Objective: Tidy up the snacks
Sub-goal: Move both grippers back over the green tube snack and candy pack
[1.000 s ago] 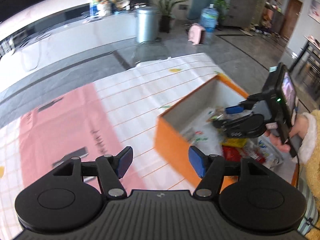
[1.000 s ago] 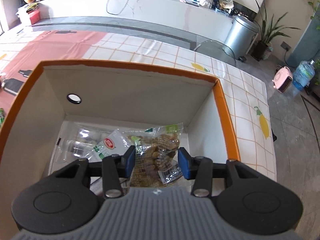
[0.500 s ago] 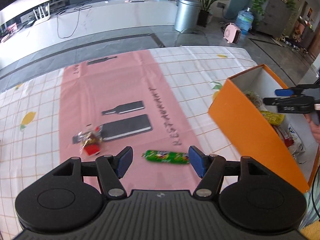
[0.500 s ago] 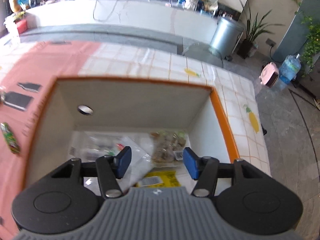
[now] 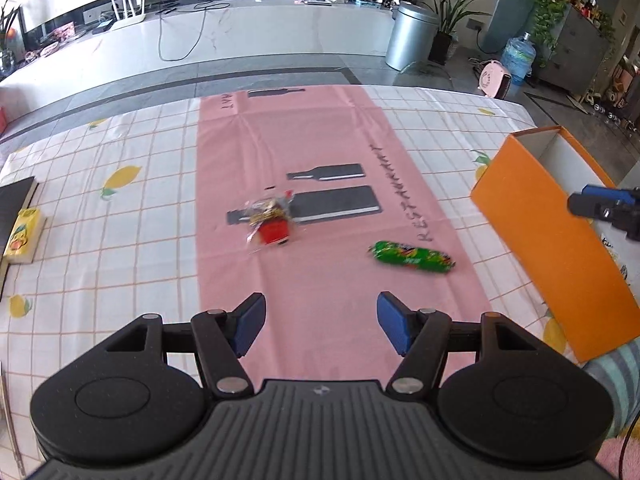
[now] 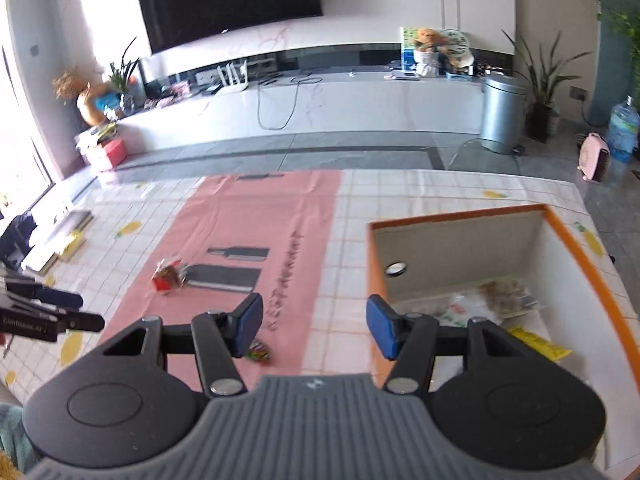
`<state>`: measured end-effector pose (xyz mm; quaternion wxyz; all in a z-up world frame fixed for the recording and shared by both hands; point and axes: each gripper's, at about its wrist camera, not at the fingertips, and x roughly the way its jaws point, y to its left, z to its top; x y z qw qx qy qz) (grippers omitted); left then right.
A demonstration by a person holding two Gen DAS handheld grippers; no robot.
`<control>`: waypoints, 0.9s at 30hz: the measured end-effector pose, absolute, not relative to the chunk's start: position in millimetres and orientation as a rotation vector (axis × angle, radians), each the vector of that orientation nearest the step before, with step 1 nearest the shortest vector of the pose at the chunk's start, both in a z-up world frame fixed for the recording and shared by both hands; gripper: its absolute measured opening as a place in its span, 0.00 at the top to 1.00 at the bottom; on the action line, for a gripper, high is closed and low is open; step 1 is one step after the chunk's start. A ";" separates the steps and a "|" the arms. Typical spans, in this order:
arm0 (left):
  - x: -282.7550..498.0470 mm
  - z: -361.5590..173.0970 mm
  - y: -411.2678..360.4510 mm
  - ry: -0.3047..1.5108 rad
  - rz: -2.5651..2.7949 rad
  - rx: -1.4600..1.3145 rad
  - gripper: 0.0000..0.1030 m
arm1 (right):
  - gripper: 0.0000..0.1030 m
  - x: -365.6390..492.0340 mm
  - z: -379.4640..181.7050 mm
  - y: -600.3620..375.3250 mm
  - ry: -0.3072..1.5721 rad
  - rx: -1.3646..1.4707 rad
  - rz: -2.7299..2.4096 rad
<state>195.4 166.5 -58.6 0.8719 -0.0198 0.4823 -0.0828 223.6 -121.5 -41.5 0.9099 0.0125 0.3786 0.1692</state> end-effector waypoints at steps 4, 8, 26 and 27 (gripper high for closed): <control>190.3 -59.4 188.2 1.003 -0.160 -0.076 0.27 | 0.46 216.7 -62.1 -80.5 0.808 -0.014 0.385; 188.1 -64.8 203.6 1.003 -0.144 -0.118 0.26 | 0.46 219.0 -89.5 -44.7 0.841 -0.063 0.409; 230.3 -111.3 214.1 1.041 -0.161 -0.160 0.26 | 0.38 281.4 -165.7 20.5 0.901 -0.355 0.521; 233.0 -113.0 213.7 1.038 -0.162 -0.160 0.26 | 0.38 282.9 -168.0 19.7 0.905 -0.354 0.524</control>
